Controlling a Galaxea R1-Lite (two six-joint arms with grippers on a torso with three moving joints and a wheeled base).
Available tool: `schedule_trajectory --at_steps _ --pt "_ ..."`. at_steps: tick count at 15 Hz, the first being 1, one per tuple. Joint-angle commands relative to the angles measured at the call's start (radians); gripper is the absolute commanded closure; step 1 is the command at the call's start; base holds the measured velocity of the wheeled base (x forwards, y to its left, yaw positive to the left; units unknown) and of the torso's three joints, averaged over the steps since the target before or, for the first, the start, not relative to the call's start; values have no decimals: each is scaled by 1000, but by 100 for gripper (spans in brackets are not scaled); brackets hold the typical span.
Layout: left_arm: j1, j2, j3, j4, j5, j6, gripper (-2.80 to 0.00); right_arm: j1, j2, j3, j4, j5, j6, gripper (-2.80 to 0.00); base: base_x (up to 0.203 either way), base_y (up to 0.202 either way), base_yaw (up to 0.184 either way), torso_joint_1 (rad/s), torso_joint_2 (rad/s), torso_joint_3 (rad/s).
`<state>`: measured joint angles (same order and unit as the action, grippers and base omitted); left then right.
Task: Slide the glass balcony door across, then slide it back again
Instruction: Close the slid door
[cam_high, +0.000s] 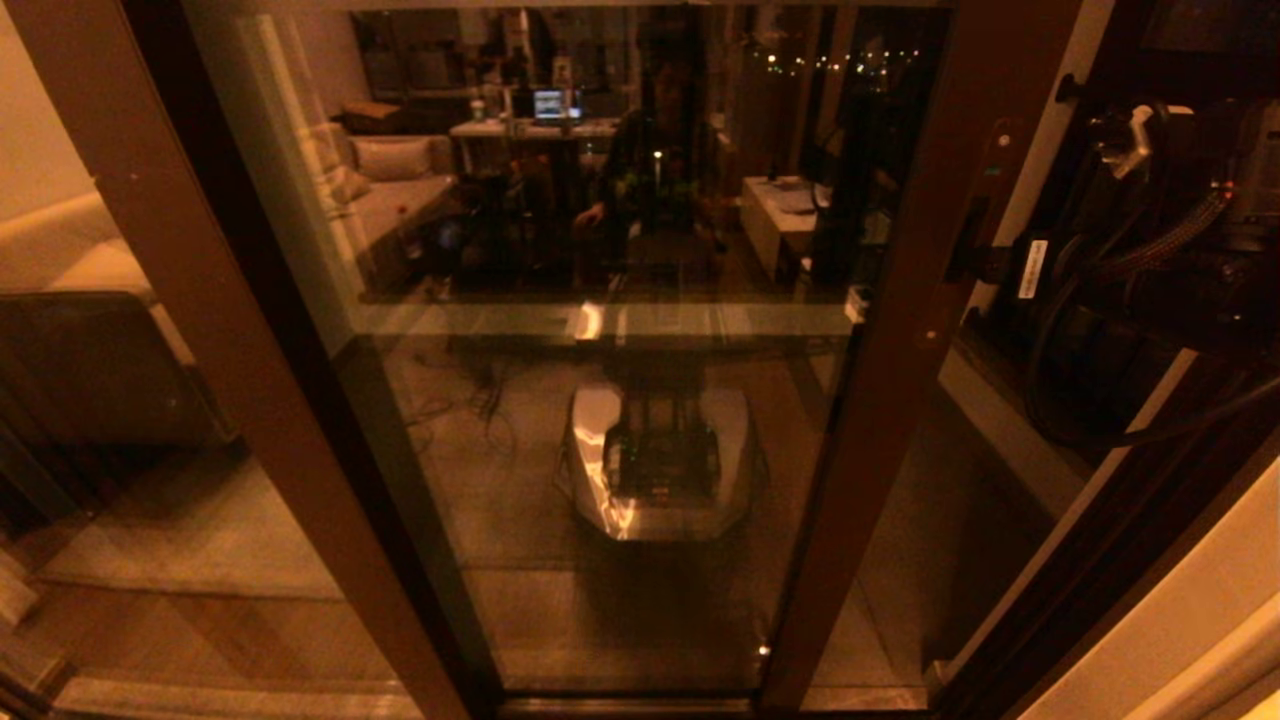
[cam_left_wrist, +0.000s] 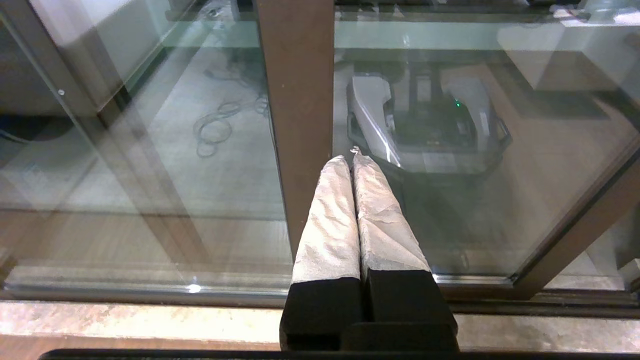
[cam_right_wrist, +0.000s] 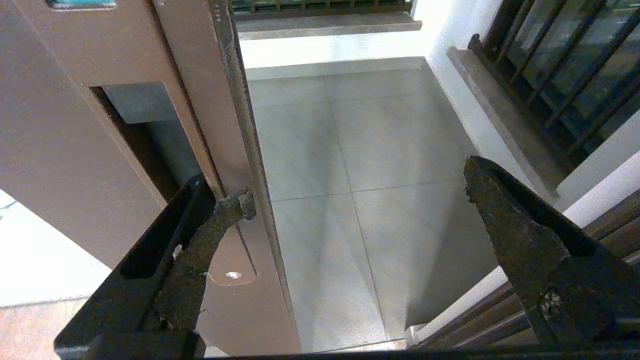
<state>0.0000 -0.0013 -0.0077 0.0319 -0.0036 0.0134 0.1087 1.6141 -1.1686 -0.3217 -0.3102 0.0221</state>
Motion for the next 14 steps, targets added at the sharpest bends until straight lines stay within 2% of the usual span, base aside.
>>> schedule_trajectory --at_steps 1,3,14 --pt "0 -2 0 0 1 0 0 -9 -8 7 -5 -2 1 -280 0 0 0 0 0 0" --pt "0 -2 0 0 -1 0 0 -27 -14 10 -4 20 1 -280 0 0 0 0 0 0" --pt "0 -2 0 0 1 0 0 -38 -40 63 -4 22 4 -280 0 0 0 0 0 0"
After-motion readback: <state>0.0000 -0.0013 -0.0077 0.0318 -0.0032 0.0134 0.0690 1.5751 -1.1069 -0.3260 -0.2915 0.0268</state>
